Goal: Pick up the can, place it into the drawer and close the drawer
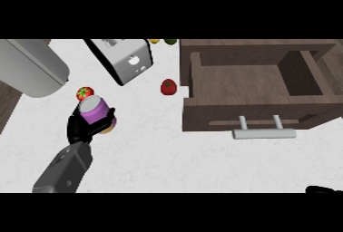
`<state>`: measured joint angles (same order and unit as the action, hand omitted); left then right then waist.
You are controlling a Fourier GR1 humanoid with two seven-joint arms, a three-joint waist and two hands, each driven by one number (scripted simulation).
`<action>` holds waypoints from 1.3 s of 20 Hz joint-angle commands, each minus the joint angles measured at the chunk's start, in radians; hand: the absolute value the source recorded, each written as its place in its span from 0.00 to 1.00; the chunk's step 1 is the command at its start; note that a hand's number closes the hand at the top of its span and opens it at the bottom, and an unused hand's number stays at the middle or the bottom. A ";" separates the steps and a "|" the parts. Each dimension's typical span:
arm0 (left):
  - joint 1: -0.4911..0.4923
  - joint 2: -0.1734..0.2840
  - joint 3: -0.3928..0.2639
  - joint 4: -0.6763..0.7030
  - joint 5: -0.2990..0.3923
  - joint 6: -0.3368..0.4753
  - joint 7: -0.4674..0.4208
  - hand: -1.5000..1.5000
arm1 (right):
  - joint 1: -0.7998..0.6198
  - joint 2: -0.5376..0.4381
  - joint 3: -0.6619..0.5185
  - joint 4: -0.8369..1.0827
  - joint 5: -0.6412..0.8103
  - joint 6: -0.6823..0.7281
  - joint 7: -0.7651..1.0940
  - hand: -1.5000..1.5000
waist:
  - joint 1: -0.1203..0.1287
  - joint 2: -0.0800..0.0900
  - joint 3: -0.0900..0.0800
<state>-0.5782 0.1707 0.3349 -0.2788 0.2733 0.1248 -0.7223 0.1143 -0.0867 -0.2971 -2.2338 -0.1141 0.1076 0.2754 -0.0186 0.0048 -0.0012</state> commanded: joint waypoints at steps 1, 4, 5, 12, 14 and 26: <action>-0.023 -0.033 -0.068 0.029 -0.060 -0.083 -0.025 1.00 | -0.023 -0.019 -0.027 0.017 -0.017 0.006 -0.016 0.00 | -0.009 0.004 -0.001; -0.064 -0.074 -0.144 0.028 -0.122 -0.119 0.016 1.00 | 0.002 -0.001 0.000 -0.025 0.008 -0.010 0.028 0.00 | -0.008 0.000 0.000; -0.108 -0.078 -0.130 0.016 -0.108 -0.120 0.022 1.00 | 0.013 0.007 -0.018 0.020 -0.007 0.010 -0.040 0.00 | -0.008 0.001 0.000; -0.083 -0.115 -0.162 -0.089 -0.113 -0.143 0.049 1.00 | -0.004 0.005 -0.028 0.009 0.023 -0.015 -0.034 0.00 | 0.015 -0.006 0.001; -0.130 -0.090 -0.164 -0.145 -0.097 -0.157 0.168 1.00 | -0.011 -0.023 -0.045 -0.018 -0.026 0.005 0.016 0.00 | 0.018 -0.009 0.002; -0.305 -0.153 -0.277 -0.499 -0.102 -0.013 0.576 1.00 | -0.033 0.001 0.005 -0.008 0.072 -0.027 0.008 0.00 | 0.026 -0.009 0.001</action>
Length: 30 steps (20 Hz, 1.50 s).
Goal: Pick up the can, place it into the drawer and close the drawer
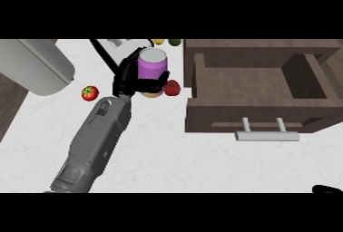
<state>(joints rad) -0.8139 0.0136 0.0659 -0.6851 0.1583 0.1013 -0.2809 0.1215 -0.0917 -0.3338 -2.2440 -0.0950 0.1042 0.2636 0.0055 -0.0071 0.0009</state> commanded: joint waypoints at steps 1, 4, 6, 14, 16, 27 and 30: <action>-0.047 -0.013 -0.095 -0.145 0.062 0.093 0.152 1.00 | -0.017 0.034 0.062 -0.056 0.054 -0.042 0.056 0.00 | -0.005 0.000 -0.001; -0.102 -0.013 -0.079 -0.228 0.047 0.091 0.288 1.00 | -0.016 -0.010 0.009 -0.055 0.005 -0.014 0.072 0.00 | -0.006 0.001 -0.001; -0.157 -0.013 -0.083 -0.226 0.031 0.138 0.299 1.00 | -0.052 0.014 0.058 -0.057 0.057 -0.052 0.098 0.00 | -0.009 0.005 -0.001; -0.325 -0.013 -0.160 -0.231 0.034 0.241 0.473 1.00 | -0.079 -0.028 -0.018 0.004 -0.001 -0.030 0.064 0.00 | -0.017 0.007 -0.001; -0.387 -0.013 -0.134 -0.105 0.027 0.230 0.415 1.00 | -0.047 0.005 0.047 -0.033 0.054 -0.027 0.057 0.00 | -0.026 0.011 -0.001; -0.638 -0.014 -0.293 0.085 0.179 0.377 0.475 1.00 | -0.095 -0.006 0.059 -0.019 0.045 -0.037 0.097 0.00 | -0.069 0.018 0.001; -0.658 -0.014 -0.250 0.172 0.183 0.326 0.432 1.00 | -0.070 -0.012 0.037 -0.071 0.005 -0.032 0.133 0.00 | -0.067 0.018 0.001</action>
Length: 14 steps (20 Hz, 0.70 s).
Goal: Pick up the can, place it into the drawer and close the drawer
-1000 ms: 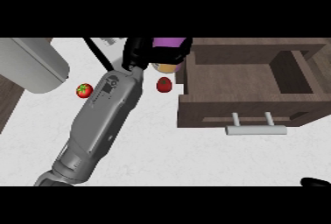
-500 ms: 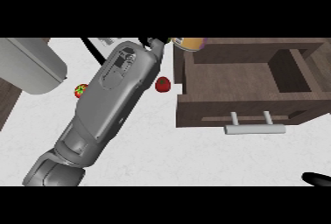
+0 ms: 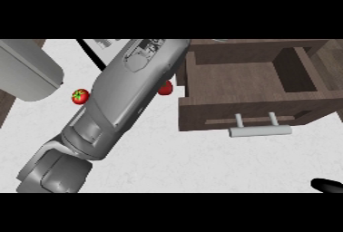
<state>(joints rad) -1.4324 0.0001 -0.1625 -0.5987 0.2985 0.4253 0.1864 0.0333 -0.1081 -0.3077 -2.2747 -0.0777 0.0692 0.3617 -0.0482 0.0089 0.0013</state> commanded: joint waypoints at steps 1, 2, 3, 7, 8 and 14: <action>-0.064 0.000 -0.023 0.104 0.035 0.003 -0.029 1.00 | 0.025 -0.006 -0.022 -0.011 -0.034 0.024 -0.024 0.00 | -0.010 0.002 0.001; -0.119 0.000 -0.042 0.117 0.051 0.044 0.005 1.00 | 0.001 -0.019 -0.040 0.063 -0.050 0.038 -0.061 0.00 | -0.024 0.006 0.002; -0.088 0.000 -0.047 0.159 0.065 0.020 -0.059 1.00 | -0.037 -0.021 0.013 0.021 0.004 0.010 0.002 0.00 | -0.033 0.012 0.001; -0.158 0.000 -0.105 0.183 0.100 0.086 -0.021 1.00 | -0.010 0.000 0.027 -0.018 -0.016 0.017 0.000 0.00 | -0.047 0.008 0.002; -0.099 0.000 -0.134 0.183 0.096 0.097 -0.102 1.00 | -0.102 -0.029 0.027 0.018 0.014 -0.017 0.041 0.00 | -0.042 0.013 0.001; -0.152 0.000 -0.150 0.226 0.150 0.191 -0.075 0.00 | -0.081 -0.058 -0.006 0.029 -0.047 0.026 0.047 0.00 | -0.057 0.010 0.002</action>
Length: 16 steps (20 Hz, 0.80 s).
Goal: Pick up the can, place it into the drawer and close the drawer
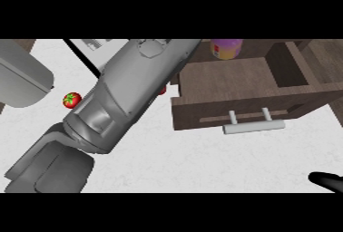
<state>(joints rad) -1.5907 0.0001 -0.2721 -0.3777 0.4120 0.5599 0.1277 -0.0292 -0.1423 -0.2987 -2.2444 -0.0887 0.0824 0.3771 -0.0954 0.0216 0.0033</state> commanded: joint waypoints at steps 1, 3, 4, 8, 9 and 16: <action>-0.011 0.000 -0.012 0.046 0.029 0.042 -0.035 0.00 | -0.004 -0.006 -0.014 -0.020 -0.007 -0.011 0.023 0.00 | -0.007 0.002 0.000; -0.013 0.000 -0.061 0.043 0.036 0.076 -0.019 0.00 | -0.072 -0.012 0.019 0.043 0.031 -0.024 0.022 0.00 | -0.003 0.005 0.000; 0.014 0.000 -0.047 0.027 0.065 0.066 -0.055 0.00 | -0.044 0.004 0.028 -0.001 0.039 -0.033 0.035 0.00 | -0.010 0.004 0.000; -0.032 0.000 -0.074 0.042 0.082 0.109 -0.021 0.00 | -0.070 -0.064 0.035 0.049 0.086 0.027 -0.036 0.00 | -0.013 0.005 0.001; -0.014 0.000 -0.067 0.046 0.085 0.106 -0.059 0.00 | -0.065 -0.062 0.049 0.015 0.108 0.017 -0.018 0.00 | -0.009 0.004 0.000; -0.034 0.000 -0.036 0.042 0.160 0.107 -0.074 0.00 | -0.138 -0.140 0.128 0.066 0.285 0.050 -0.108 0.00 | 0.004 0.007 -0.001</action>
<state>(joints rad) -1.6210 0.0000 -0.3116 -0.3256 0.5352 0.6547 0.0588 -0.1339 -0.2444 -0.2154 -2.1924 0.0959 0.1239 0.2932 -0.0990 0.0304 0.0031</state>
